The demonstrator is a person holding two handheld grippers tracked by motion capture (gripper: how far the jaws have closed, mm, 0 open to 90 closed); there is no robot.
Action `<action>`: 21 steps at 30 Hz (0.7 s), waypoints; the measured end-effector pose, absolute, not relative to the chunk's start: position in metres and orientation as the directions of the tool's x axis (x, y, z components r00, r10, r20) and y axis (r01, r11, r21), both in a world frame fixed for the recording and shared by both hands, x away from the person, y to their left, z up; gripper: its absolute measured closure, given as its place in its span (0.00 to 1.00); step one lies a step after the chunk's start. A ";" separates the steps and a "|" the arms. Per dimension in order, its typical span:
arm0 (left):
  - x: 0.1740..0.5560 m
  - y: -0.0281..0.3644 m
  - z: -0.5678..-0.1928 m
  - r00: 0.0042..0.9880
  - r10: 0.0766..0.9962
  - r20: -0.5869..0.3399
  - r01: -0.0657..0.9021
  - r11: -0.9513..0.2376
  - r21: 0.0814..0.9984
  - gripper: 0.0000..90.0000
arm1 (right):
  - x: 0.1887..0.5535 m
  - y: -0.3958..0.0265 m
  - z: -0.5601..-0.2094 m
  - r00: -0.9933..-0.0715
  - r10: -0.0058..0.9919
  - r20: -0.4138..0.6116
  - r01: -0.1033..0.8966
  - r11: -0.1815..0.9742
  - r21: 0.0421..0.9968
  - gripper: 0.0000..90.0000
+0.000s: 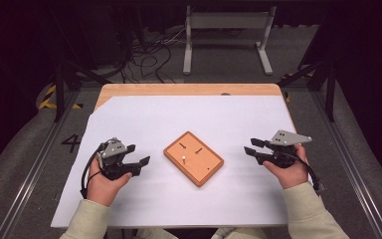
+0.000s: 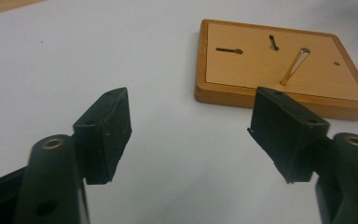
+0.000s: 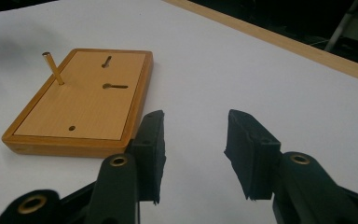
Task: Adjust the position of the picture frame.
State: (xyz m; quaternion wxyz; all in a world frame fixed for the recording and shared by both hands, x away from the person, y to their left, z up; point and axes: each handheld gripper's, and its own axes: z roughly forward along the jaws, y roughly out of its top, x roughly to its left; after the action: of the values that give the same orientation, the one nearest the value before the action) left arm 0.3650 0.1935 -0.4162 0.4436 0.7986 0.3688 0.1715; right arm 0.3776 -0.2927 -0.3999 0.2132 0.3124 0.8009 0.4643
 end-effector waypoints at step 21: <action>0.386 0.187 -0.417 0.707 0.703 -0.078 0.410 -0.318 0.855 0.58 | 0.366 -0.297 -0.392 -0.723 0.688 -0.055 0.296 0.380 0.876 0.72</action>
State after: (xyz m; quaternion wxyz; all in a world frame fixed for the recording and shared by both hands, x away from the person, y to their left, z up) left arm 0.3864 0.1874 -0.4169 0.4680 0.7966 0.3494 0.1562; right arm 0.3655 -0.2966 -0.3923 0.2112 0.3062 0.8034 0.4649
